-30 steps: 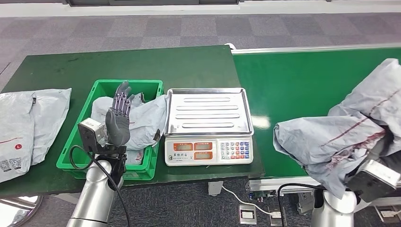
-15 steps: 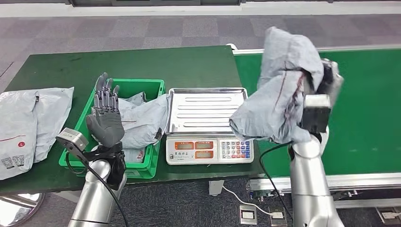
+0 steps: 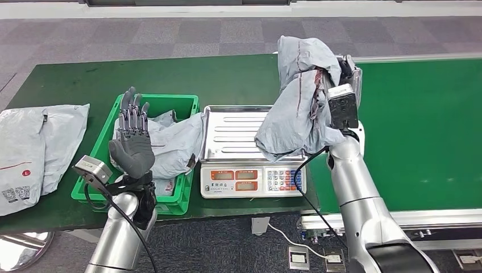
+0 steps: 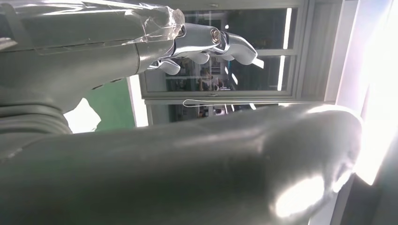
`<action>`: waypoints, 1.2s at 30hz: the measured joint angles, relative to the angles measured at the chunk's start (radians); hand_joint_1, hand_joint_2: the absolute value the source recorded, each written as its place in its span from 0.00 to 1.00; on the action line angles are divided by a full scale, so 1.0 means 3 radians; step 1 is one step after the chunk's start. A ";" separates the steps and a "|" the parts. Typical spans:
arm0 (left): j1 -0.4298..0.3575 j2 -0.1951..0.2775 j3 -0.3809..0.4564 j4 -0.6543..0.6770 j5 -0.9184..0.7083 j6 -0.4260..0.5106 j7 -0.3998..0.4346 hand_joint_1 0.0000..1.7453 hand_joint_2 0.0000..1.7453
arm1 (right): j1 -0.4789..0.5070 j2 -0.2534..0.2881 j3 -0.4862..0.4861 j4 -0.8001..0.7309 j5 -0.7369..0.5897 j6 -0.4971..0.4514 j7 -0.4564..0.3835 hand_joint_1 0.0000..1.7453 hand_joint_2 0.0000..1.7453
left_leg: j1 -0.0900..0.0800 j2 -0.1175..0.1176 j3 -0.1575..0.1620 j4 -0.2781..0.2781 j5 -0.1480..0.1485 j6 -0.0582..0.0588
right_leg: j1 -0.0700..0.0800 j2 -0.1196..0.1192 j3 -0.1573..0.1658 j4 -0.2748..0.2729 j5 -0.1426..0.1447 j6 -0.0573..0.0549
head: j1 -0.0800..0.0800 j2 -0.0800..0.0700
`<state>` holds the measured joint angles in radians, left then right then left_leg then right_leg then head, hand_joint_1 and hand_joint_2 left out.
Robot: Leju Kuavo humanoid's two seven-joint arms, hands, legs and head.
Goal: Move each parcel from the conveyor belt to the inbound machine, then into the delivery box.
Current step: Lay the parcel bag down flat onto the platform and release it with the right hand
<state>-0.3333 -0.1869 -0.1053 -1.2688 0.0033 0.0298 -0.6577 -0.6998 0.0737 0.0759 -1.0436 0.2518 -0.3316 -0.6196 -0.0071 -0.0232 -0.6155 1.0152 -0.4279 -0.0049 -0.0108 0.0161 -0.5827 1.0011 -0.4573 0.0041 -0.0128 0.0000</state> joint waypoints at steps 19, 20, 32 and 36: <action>-0.0150 -0.0001 -0.0119 0.0198 0.0060 0.0097 0.0096 0.00 0.00 | -0.0476 0.0285 0.1296 0.2123 0.0876 0.0542 0.1959 1.00 1.00 | 0.0004 0.0021 0.0013 0.0000 0.0001 -0.0003 | 0.0003 0.0015 0.0001 -0.0001 0.0003 -0.0010 | 0.0000 0.0000; -0.0157 -0.0001 -0.0123 0.0210 0.0060 0.0096 0.0096 0.00 0.00 | -0.0487 0.0285 0.1316 0.2150 0.0876 0.0542 0.1962 1.00 1.00 | 0.0003 0.0022 0.0015 0.0000 0.0001 -0.0003 | 0.0003 0.0015 0.0002 -0.0001 0.0003 -0.0010 | 0.0000 0.0000; -0.0210 0.0010 -0.0164 0.0329 0.0067 0.0058 0.0112 0.00 0.00 | -0.0555 0.0282 0.1429 0.2311 0.0862 0.0677 0.1919 0.01 1.00 | 0.0004 0.0023 0.0037 0.0000 0.0001 -0.0003 | 0.0004 0.0015 0.0023 -0.0002 0.0003 -0.0009 | 0.0000 0.0000; -0.0244 0.0009 -0.0169 0.0373 0.0096 0.0040 0.0089 0.00 0.00 | -0.0473 0.0277 0.1428 0.2320 0.0774 0.0242 0.1375 0.00 1.00 | 0.0003 0.0025 0.0036 0.0000 0.0001 -0.0003 | 0.0004 0.0019 0.0021 -0.0001 0.0005 -0.0008 | 0.0000 0.0000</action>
<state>-0.4064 -0.1842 -0.1560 -1.1570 0.0319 0.0417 -0.6309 -0.8416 0.1568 0.5043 -0.3476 0.4841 -0.2591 -0.2070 -0.0060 -0.0158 -0.6047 1.0151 -0.4276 -0.0059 -0.0098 0.0217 -0.5763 1.0007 -0.4558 0.0017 -0.0128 0.0000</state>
